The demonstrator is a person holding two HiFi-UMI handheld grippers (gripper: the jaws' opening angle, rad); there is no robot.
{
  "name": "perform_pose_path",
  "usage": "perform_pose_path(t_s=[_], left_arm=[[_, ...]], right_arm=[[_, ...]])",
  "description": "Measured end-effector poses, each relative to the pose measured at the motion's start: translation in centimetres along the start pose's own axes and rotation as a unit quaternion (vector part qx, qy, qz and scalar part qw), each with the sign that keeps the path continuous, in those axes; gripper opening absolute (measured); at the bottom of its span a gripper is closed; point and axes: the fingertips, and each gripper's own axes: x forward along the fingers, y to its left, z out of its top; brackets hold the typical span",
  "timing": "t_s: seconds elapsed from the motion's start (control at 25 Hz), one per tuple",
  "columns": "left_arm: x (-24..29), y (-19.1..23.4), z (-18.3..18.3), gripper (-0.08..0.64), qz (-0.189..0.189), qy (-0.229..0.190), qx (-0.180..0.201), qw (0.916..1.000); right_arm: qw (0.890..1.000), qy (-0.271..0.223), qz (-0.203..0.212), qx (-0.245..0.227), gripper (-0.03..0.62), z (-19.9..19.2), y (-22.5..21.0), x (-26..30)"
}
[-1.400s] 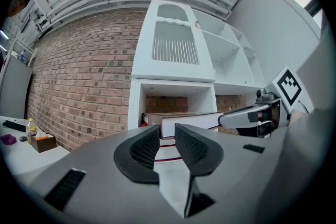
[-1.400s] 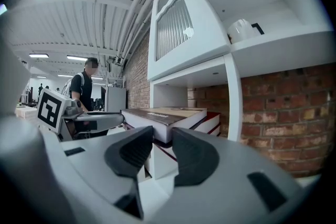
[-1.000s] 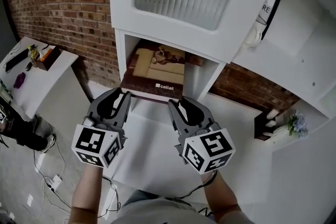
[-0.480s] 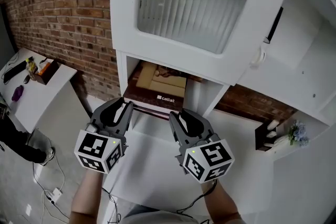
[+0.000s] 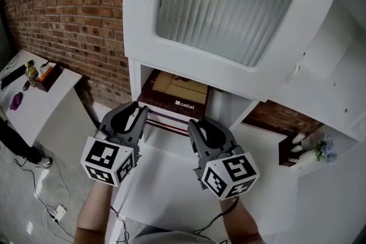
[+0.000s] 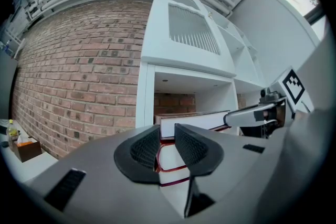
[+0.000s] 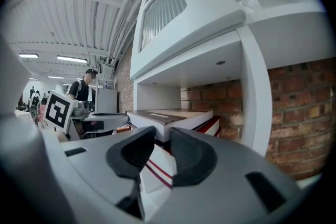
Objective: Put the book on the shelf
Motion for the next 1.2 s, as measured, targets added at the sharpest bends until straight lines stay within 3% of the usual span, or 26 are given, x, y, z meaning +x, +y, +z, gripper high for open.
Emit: perform_pose_path(t_s=[0.92,1.2], left_arm=[[1.3,0.5,-1.1,0.097,-0.006,-0.008,-0.012,0.9999],[0.6,0.5,-1.0,0.097,0.014,-0.017,0.012,0.9997]], right_arm=[[1.000,0.001,-0.011,-0.001,0.103,-0.8,-0.8,0.9],[1.000,-0.011,-0.012,0.004,0.093,-0.7,-0.7,0.3]])
